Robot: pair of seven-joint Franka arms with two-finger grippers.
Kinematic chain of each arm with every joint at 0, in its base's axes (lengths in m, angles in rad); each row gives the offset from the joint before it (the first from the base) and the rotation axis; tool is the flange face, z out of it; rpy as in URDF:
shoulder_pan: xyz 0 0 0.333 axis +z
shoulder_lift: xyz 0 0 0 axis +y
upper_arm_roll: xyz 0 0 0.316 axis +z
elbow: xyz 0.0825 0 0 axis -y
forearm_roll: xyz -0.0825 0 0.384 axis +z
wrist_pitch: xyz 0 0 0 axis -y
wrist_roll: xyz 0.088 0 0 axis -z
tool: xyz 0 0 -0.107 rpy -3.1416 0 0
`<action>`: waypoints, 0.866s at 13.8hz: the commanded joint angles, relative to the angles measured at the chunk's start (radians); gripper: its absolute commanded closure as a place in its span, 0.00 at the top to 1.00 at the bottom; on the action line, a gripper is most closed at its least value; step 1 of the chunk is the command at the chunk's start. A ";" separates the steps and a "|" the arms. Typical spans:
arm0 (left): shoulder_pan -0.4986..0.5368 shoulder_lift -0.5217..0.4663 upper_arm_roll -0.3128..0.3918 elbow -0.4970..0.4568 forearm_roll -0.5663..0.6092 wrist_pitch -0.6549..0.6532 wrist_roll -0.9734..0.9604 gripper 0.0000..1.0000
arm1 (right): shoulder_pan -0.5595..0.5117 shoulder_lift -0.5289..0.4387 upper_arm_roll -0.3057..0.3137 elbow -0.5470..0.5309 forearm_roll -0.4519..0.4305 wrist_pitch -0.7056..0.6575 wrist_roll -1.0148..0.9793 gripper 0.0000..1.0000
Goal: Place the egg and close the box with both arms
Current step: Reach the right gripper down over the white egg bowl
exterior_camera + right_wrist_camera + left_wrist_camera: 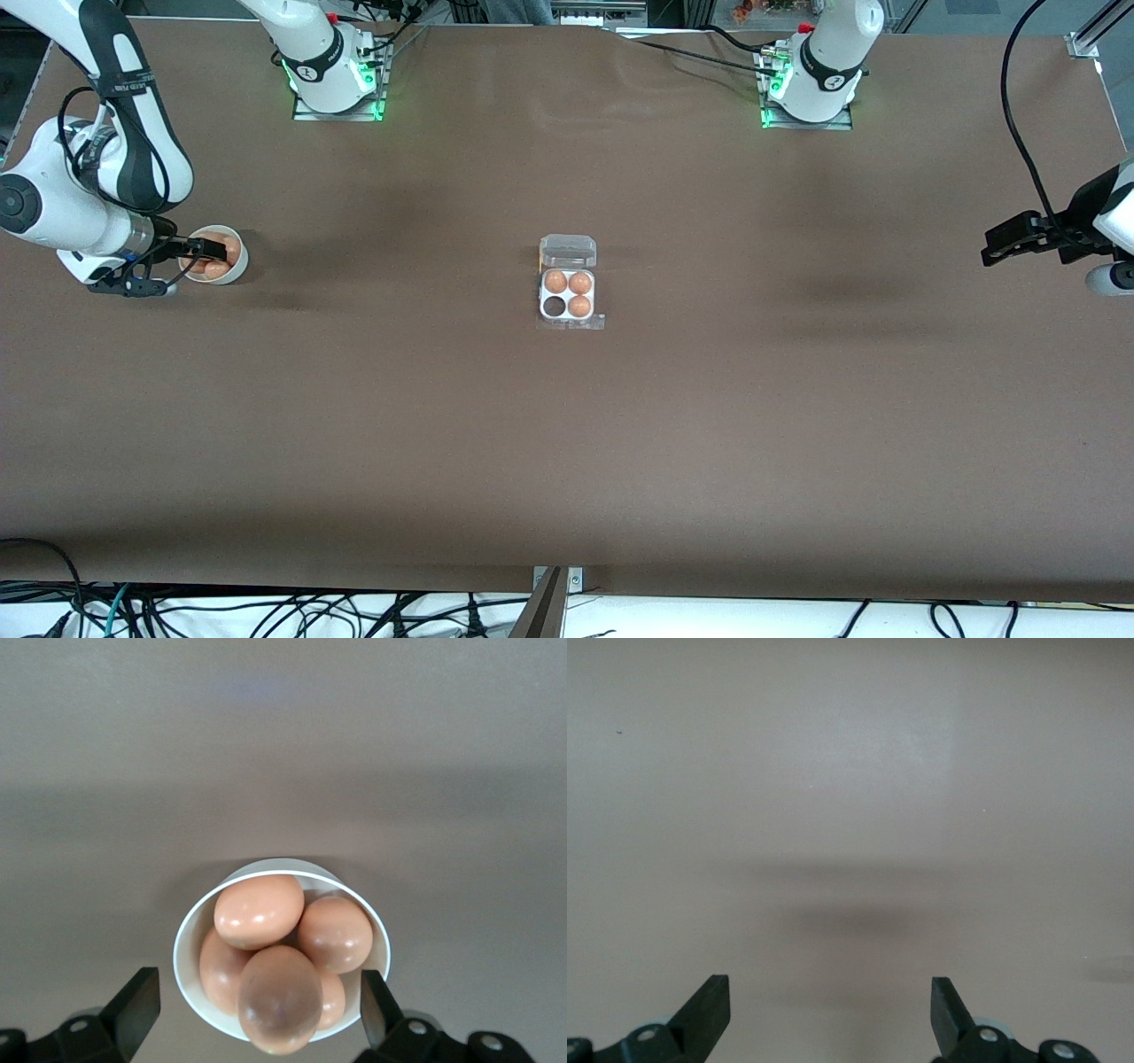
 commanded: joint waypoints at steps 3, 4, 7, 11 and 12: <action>0.003 0.020 -0.002 0.032 0.015 -0.016 0.021 1.00 | -0.005 -0.005 -0.005 -0.016 -0.017 0.008 -0.021 0.85; 0.003 0.020 0.000 0.035 0.016 -0.016 0.021 1.00 | -0.005 -0.005 -0.009 -0.016 -0.019 0.002 -0.022 0.84; 0.004 0.021 0.000 0.034 0.015 -0.015 0.021 1.00 | -0.005 -0.005 -0.014 -0.016 -0.019 -0.024 -0.021 0.81; 0.004 0.023 0.000 0.034 0.015 -0.015 0.021 1.00 | -0.005 0.001 -0.014 -0.016 -0.019 -0.040 -0.021 0.75; 0.004 0.026 0.000 0.034 0.015 -0.015 0.021 1.00 | -0.005 0.003 -0.014 -0.014 -0.020 -0.040 -0.021 0.71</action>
